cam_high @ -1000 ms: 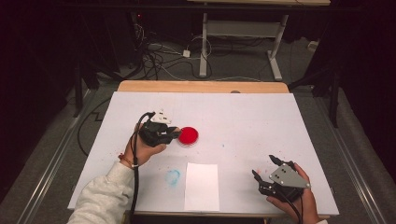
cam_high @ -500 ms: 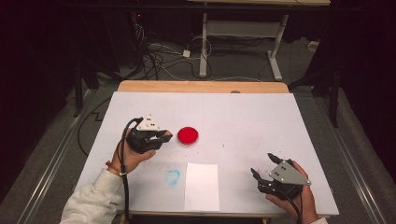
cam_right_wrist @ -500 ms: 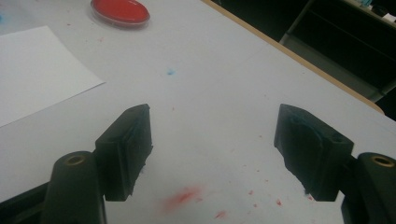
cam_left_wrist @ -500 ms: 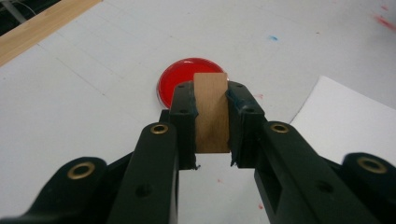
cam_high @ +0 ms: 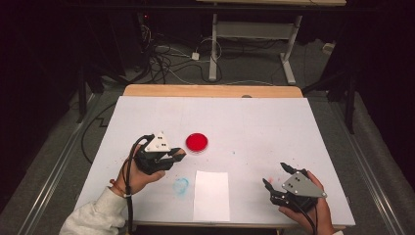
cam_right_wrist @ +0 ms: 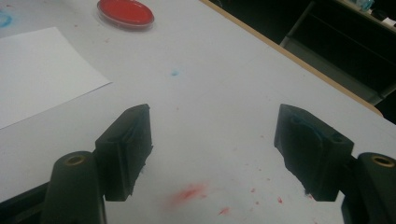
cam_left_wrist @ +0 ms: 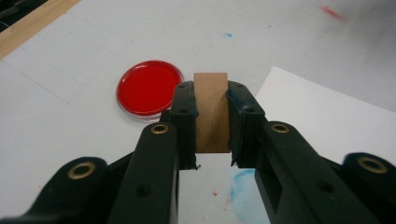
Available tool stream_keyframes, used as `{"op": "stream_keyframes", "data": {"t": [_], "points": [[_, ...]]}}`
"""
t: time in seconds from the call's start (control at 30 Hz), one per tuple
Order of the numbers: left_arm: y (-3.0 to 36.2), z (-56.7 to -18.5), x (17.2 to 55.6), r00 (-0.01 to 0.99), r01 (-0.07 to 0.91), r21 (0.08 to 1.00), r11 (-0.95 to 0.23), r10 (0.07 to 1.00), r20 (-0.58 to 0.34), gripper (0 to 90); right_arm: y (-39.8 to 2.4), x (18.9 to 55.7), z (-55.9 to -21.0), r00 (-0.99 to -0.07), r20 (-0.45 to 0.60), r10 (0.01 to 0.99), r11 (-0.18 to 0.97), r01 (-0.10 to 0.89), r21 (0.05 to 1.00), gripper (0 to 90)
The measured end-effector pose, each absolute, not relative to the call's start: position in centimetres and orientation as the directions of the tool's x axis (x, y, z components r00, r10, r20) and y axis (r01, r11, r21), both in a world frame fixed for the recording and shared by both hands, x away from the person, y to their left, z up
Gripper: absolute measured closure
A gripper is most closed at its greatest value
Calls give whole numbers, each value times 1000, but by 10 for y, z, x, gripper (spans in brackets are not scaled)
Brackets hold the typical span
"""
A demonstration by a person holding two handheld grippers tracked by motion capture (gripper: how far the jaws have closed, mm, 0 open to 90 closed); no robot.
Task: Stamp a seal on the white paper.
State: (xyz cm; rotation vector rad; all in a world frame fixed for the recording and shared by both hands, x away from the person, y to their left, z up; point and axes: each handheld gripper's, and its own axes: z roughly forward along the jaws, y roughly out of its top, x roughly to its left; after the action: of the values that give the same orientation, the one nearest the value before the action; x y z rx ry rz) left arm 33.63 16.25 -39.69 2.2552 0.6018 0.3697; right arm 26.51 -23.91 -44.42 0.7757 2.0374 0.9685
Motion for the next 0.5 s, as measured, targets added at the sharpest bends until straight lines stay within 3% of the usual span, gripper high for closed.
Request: {"op": "stream_keyframes", "data": {"t": [0.5], "points": [[133,-416,315,888,288,696,-657,455,62,736,-236,264,-445,-558,-360,747,541,197,817,278]]}}
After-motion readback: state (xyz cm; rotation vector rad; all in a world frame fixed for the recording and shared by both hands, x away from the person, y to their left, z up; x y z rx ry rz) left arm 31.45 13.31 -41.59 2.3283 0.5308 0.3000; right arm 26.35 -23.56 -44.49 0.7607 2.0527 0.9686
